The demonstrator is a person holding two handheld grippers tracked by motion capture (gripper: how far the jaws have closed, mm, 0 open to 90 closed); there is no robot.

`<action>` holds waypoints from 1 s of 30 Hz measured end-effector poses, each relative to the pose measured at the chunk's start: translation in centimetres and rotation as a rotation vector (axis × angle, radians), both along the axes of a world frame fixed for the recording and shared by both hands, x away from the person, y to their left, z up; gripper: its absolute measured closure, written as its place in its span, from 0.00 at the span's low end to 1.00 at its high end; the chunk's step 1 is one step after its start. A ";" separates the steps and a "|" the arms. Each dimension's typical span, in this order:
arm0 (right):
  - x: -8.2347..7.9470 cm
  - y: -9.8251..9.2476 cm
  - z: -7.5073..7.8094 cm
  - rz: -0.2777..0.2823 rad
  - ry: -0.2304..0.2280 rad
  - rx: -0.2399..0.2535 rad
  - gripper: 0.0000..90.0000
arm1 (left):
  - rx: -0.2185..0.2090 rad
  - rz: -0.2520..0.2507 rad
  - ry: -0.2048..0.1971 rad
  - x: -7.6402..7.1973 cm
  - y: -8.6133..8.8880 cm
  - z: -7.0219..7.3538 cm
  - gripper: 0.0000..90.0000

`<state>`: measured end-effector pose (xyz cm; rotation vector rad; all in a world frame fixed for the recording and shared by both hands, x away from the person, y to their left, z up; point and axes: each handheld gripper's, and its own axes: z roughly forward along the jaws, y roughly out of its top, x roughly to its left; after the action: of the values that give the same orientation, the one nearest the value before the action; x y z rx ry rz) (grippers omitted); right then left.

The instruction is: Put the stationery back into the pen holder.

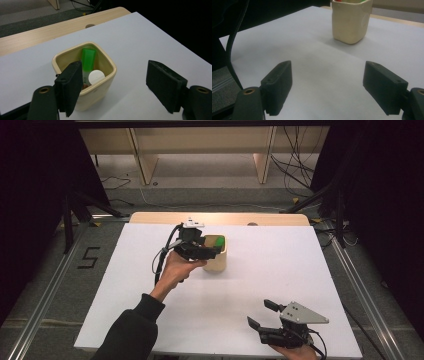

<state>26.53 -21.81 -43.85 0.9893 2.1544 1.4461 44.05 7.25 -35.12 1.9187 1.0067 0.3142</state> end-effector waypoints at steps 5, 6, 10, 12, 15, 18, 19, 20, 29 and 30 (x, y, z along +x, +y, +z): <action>0.0 0.0 0.0 -0.002 0.000 0.001 0.27 | -0.006 -0.012 -0.003 -1.0 1.1 -0.2 0.31; 0.0 -0.1 0.0 0.000 0.001 -0.001 0.27 | -0.013 -0.009 0.000 -1.2 1.3 -0.4 0.31; 0.0 0.0 0.1 -0.001 0.001 0.004 0.27 | -0.025 -0.014 -0.002 -2.0 2.3 -0.9 0.30; 0.0 -0.1 0.0 -0.001 0.001 0.005 0.27 | -0.035 -0.020 -0.006 -2.4 2.8 -1.2 0.30; 0.1 -0.2 0.0 -0.002 0.002 0.005 0.27 | -0.039 -0.029 -0.008 -3.1 3.5 -1.8 0.29; 0.1 -0.3 -0.1 -0.007 0.007 0.014 0.27 | -0.056 -0.032 -0.014 -3.7 4.5 -2.3 0.29; 0.2 -0.4 -0.2 -0.006 0.008 0.017 0.27 | -0.065 -0.033 -0.013 -3.8 4.8 -2.5 0.29; 0.2 -0.5 -0.2 -0.008 0.012 0.018 0.27 | -0.069 -0.032 -0.013 -4.0 5.1 -2.7 0.29; 0.2 -0.5 -0.1 -0.006 0.016 0.036 0.27 | -0.072 -0.047 -0.042 -5.3 6.0 -3.7 0.27; 0.2 -0.5 -0.1 -0.006 0.014 0.038 0.27 | -0.075 -0.047 -0.048 -5.4 6.1 -3.8 0.27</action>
<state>26.77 -22.31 -43.95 1.0222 2.1392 1.4868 38.62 13.32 -38.88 1.8564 0.9277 0.2897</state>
